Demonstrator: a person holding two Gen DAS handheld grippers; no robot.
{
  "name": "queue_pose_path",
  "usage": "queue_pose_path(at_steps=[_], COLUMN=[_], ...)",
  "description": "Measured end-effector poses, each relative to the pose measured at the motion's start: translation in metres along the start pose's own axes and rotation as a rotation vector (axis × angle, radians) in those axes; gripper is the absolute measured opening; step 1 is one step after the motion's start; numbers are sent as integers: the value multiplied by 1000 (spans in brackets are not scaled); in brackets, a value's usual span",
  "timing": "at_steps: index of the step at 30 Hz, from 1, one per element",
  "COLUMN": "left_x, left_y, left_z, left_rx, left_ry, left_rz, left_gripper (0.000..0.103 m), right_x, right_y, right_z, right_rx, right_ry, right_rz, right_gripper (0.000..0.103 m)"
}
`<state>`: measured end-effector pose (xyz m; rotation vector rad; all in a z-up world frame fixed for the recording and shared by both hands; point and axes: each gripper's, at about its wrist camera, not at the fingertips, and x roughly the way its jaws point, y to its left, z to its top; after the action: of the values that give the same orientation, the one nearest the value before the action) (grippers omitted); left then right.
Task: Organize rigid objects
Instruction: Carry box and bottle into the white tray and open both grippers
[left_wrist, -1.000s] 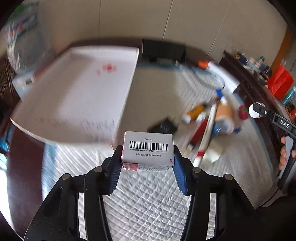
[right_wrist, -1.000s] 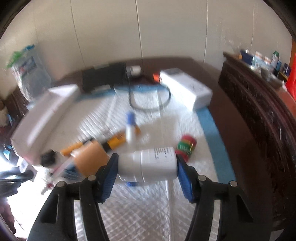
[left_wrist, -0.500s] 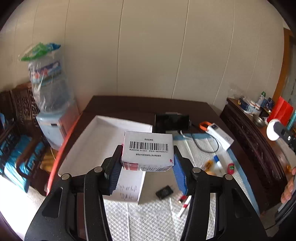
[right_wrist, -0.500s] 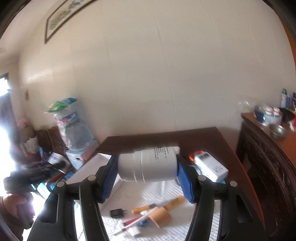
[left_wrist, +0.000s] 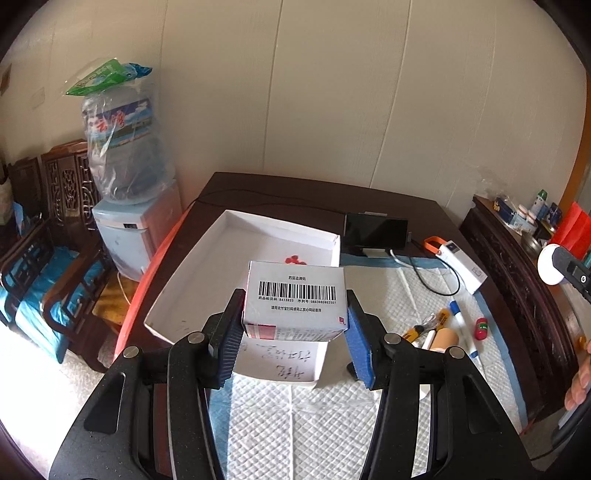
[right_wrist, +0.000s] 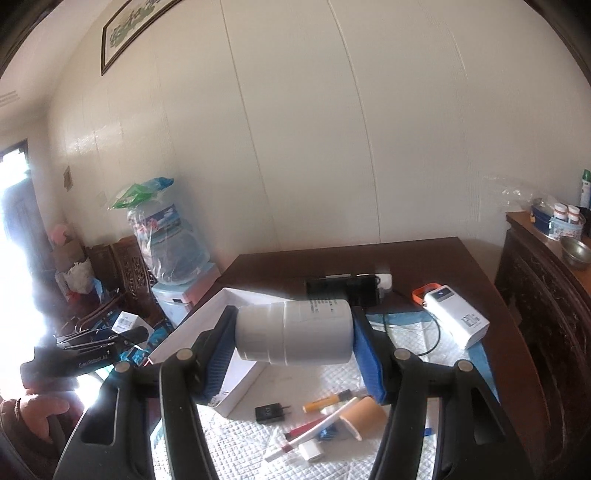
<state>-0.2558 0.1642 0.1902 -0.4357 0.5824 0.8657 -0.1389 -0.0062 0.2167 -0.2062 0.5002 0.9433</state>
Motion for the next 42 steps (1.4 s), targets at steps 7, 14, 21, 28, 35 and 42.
queue_pose_path(at_steps=[7,14,21,28,35,42], left_x=[-5,-5,-3,1,34,79], left_y=[22,43,55,66,78,93], left_z=[-5,-8,18,36,39,35], left_rx=[-15,-33,45,49,73,69], left_ry=[3,9,-33,-58,2,77], left_rz=[15,22,68,43,7,-25], left_gripper=[51,51,51,51,51,51], right_x=[15,26,42,66,121,161], right_y=[26,50,76,105,118,126], right_z=[-2,-4,15,28,6,-9], right_rx=[-22,-58,-128,-131,-123,-100], right_ry=[35,63,79,63,172,261], right_rz=[35,57,65,56,-8,-54], right_gripper=[60,60,60,60,60,60])
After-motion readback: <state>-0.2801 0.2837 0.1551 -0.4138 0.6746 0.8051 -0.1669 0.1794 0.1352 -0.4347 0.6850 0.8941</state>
